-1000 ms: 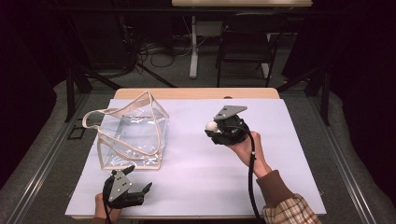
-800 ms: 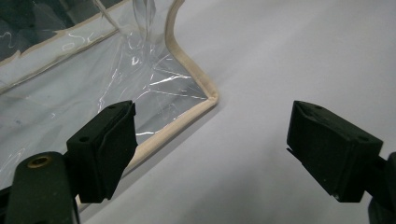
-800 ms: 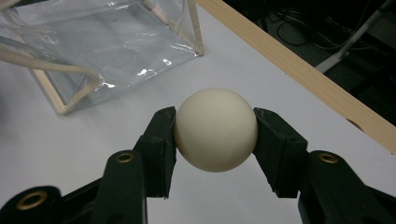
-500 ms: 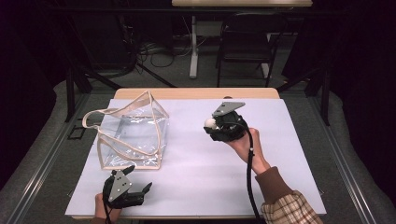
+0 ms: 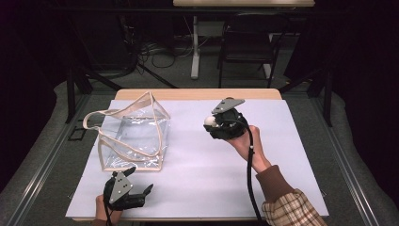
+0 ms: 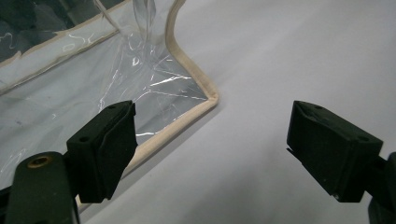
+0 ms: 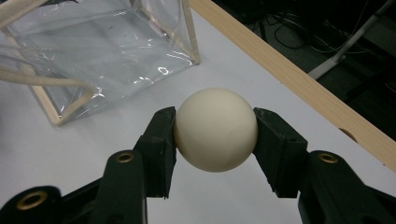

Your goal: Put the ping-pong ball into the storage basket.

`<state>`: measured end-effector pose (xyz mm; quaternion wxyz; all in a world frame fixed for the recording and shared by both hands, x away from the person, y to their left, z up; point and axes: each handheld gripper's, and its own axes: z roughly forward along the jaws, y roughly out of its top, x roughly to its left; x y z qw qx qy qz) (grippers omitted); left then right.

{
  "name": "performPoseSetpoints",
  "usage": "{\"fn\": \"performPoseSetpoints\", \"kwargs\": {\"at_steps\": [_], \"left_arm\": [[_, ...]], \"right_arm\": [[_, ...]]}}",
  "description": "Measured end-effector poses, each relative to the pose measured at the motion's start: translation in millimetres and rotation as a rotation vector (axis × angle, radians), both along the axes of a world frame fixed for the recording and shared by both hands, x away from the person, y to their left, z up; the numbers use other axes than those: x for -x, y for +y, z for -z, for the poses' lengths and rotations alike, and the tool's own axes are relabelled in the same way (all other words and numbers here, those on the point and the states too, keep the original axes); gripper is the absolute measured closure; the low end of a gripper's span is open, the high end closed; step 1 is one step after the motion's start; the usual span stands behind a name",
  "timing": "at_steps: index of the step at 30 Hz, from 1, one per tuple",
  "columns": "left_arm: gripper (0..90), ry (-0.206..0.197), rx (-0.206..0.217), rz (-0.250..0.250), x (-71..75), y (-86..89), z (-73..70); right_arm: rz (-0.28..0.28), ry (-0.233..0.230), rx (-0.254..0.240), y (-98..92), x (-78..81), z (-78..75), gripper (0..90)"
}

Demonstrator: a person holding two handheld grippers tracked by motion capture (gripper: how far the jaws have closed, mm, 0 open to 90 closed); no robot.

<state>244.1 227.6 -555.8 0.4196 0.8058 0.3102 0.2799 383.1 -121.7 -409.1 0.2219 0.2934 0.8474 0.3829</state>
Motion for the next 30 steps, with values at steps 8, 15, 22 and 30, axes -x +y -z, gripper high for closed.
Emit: {"fn": "performPoseSetpoints", "kwargs": {"at_steps": [8,15,22,30], "left_arm": [[16.2,-0.002,0.002,-0.001,0.1,-0.1,-0.1],[16.2,-0.002,0.001,0.000,0.0,0.0,0.0],[16.2,-0.002,0.004,0.000,0.0,-0.2,0.0],[16.2,-0.002,0.004,0.000,0.1,-0.2,-0.1]], "right_arm": [[-0.003,-0.006,0.001,2.7,-2.6,-3.8,51.0],[-0.004,-0.007,0.001,5.5,-4.6,-6.9,51.0],[-0.009,-0.012,0.010,10.7,-5.1,-9.8,51.0],[-0.018,-0.017,0.013,16.0,-5.9,-13.3,51.0]]}}
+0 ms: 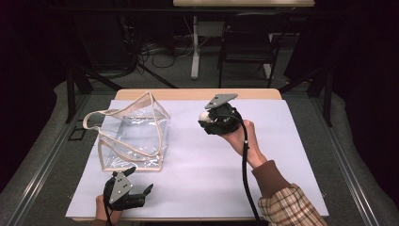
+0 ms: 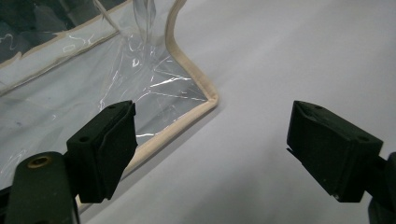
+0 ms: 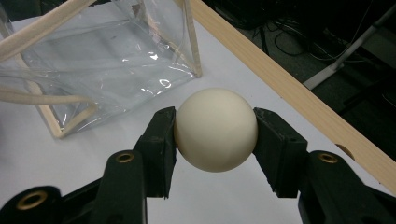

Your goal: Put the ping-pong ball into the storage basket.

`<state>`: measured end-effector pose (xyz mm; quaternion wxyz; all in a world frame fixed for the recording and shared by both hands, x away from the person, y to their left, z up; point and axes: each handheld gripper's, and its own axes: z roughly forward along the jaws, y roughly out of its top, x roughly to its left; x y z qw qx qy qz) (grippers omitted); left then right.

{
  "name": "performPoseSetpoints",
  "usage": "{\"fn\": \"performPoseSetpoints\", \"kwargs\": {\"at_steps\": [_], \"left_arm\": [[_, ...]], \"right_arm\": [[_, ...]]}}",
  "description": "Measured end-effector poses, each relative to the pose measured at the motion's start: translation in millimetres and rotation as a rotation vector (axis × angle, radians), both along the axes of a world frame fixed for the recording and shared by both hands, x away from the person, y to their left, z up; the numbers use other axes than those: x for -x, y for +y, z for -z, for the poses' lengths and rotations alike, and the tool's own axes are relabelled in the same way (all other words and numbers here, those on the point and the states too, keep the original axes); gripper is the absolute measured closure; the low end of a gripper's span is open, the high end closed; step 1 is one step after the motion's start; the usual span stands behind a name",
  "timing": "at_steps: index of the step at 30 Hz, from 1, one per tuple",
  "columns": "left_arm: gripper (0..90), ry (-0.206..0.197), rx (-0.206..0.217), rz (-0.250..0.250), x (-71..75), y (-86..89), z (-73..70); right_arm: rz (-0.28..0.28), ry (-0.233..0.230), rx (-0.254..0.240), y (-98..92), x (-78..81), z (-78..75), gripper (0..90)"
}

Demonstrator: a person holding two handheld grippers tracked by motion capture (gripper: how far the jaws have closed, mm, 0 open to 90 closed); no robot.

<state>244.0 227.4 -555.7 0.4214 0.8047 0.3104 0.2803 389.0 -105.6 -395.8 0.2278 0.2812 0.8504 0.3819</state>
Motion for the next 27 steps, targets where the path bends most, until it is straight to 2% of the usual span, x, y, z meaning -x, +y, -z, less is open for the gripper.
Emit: {"fn": "performPoseSetpoints", "kwargs": {"at_steps": [27], "left_arm": [[16.2,-0.003,0.002,0.002,0.2,0.2,-0.2]], "right_arm": [[-0.021,-0.016,0.018,17.1,-4.3,-9.3,51.0]]}}
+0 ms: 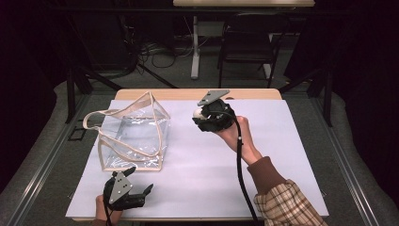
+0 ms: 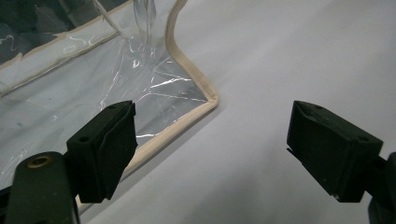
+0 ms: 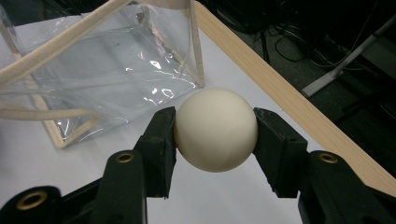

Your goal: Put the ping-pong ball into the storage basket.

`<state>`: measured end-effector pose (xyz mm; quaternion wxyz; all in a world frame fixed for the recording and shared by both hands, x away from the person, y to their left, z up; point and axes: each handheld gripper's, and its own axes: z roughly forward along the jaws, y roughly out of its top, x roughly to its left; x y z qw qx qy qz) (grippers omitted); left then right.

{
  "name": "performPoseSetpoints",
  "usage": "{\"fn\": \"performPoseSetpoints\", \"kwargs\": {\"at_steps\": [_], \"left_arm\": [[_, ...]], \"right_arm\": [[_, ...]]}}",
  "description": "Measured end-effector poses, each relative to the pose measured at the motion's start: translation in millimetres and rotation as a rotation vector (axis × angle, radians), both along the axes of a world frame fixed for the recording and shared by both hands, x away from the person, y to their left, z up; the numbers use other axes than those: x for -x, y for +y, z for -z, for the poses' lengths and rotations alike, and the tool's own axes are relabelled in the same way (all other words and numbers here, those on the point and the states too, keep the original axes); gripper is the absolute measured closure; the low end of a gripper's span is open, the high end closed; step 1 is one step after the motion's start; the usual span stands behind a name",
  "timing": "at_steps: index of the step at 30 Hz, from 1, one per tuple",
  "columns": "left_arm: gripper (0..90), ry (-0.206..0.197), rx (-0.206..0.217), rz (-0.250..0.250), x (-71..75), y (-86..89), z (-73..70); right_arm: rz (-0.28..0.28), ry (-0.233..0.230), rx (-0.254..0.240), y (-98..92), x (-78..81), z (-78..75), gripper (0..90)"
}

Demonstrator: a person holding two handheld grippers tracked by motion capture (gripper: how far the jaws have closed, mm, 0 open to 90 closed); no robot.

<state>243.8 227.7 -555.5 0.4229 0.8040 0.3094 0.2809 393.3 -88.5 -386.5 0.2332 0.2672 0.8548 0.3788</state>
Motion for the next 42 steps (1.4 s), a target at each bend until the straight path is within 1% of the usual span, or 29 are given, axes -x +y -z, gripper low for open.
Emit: {"fn": "performPoseSetpoints", "kwargs": {"at_steps": [7,9,20,21,30,33,42], "left_arm": [[16.2,0.000,0.001,0.001,0.1,-0.1,0.0],[16.2,-0.001,0.002,0.001,0.1,-0.2,0.0],[16.2,-0.001,0.002,0.000,0.0,-0.1,0.0],[16.2,-0.001,0.001,0.000,0.0,0.0,0.0],[16.2,-0.004,0.001,-0.002,0.2,0.2,-0.3],[16.2,0.001,-0.004,0.000,-0.1,0.1,0.0],[16.2,-0.001,0.002,-0.001,0.1,-0.2,0.0]], "right_arm": [[0.004,-0.003,0.000,0.4,-1.9,-2.9,51.0],[0.005,-0.002,-0.007,0.3,-2.4,-4.2,51.0],[-0.001,-0.002,0.002,6.0,-5.5,-7.9,51.0],[-0.004,-0.007,0.002,6.4,-6.1,-8.4,51.0],[-0.003,-0.005,-0.006,8.6,-7.5,-12.2,51.0],[-0.005,-0.007,-0.007,9.5,-8.2,-13.0,51.0],[-0.014,-0.006,-0.002,16.8,-8.7,-16.7,51.0]]}}
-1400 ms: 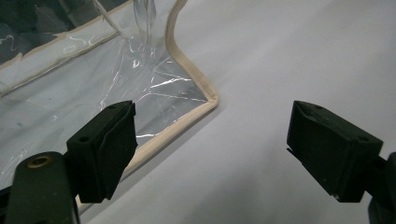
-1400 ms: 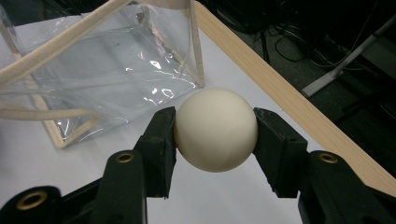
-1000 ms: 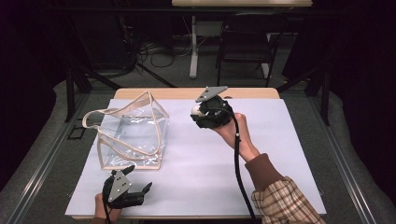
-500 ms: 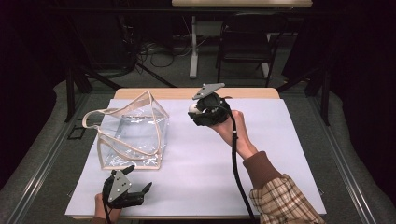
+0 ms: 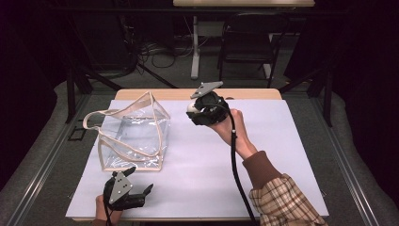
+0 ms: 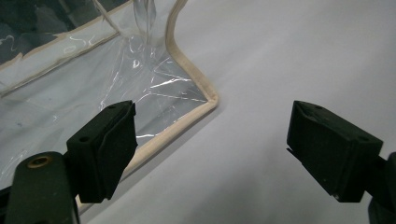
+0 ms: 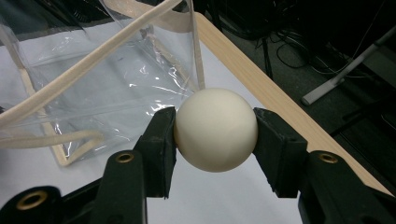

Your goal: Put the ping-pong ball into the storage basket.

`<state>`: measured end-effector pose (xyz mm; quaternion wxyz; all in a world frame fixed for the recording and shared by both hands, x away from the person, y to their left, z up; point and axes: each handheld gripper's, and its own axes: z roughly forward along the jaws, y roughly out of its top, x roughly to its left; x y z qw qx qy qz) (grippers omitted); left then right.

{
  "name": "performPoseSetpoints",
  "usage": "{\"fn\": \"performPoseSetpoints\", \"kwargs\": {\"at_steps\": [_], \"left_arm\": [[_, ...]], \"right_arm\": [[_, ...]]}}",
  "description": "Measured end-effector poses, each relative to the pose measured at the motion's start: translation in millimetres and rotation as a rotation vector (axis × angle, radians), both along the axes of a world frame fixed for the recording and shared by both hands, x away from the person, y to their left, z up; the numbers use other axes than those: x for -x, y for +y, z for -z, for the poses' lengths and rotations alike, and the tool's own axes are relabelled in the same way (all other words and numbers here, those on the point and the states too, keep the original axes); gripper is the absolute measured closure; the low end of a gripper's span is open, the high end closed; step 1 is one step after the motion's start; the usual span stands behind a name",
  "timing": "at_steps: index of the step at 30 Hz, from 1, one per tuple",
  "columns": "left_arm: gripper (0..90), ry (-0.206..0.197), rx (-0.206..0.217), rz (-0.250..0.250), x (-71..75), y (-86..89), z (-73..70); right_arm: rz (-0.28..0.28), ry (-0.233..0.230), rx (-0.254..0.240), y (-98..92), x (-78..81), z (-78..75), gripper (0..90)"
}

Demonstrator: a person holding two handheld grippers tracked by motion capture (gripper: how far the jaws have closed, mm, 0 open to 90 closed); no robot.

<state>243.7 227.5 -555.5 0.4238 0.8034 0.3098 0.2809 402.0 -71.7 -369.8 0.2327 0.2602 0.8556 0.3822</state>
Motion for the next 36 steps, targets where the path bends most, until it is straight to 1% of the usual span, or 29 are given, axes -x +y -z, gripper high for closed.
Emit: {"fn": "performPoseSetpoints", "kwargs": {"at_steps": [2,5,17,29,30,36], "left_arm": [[16.2,0.000,0.001,0.000,-0.1,0.0,0.0],[16.2,0.003,-0.004,0.001,-0.2,0.0,0.1],[16.2,0.000,0.003,0.001,-0.1,-0.2,0.1],[16.2,0.000,0.002,-0.001,-0.4,0.1,0.2],[16.2,0.000,0.002,-0.001,-0.4,0.1,0.2],[16.2,-0.001,0.003,-0.001,-0.2,0.1,0.2]], "right_arm": [[-0.007,-0.005,-0.007,2.2,0.3,-1.2,51.0],[-0.020,-0.020,-0.004,5.3,1.7,-3.2,51.0],[-0.039,-0.017,0.013,18.4,2.1,-8.9,51.0],[-0.057,-0.030,0.019,31.5,3.9,-15.5,51.0],[-0.062,-0.035,0.020,32.3,3.5,-15.8,51.0],[-0.063,-0.029,0.020,37.5,2.5,-14.4,51.0]]}}
